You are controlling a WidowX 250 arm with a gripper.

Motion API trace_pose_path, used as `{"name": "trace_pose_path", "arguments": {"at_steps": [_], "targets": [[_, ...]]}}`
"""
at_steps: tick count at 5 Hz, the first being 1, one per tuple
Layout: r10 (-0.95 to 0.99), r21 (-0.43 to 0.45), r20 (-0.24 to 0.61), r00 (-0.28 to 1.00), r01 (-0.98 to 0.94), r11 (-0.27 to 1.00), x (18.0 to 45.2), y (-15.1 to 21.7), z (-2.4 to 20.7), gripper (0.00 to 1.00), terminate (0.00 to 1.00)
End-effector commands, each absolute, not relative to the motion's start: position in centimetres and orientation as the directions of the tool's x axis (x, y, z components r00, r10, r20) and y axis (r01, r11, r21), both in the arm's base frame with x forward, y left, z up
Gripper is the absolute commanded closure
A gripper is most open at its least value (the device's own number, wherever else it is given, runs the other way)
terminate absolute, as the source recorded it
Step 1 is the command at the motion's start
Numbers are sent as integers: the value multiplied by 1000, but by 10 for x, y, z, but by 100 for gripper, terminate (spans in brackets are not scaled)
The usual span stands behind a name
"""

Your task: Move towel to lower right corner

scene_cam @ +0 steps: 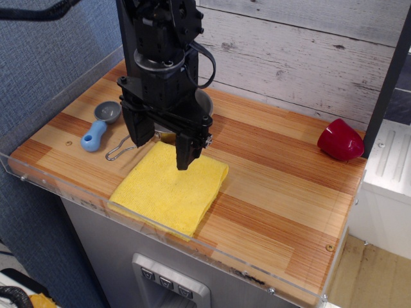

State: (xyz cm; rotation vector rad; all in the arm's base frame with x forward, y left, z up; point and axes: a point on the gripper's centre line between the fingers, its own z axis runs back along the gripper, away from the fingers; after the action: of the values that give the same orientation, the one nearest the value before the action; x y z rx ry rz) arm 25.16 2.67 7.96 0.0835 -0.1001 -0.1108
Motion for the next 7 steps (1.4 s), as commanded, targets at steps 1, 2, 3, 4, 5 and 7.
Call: {"name": "trace_pose_path", "arguments": {"at_steps": [1, 2, 3, 4, 5, 7], "targets": [[-135, 88, 129, 982, 124, 988, 250, 33, 70, 0, 0], [-134, 59, 136, 982, 126, 990, 250, 37, 58, 0, 0], [-126, 45, 134, 983, 121, 992, 250, 41, 49, 0, 0], [-121, 36, 106, 987, 118, 992, 252, 47, 34, 0, 0], [-107, 35, 70, 992, 104, 994, 254, 53, 23, 0, 0], [-104, 89, -31, 994, 106, 990, 259, 59, -1, 0, 0]]}}
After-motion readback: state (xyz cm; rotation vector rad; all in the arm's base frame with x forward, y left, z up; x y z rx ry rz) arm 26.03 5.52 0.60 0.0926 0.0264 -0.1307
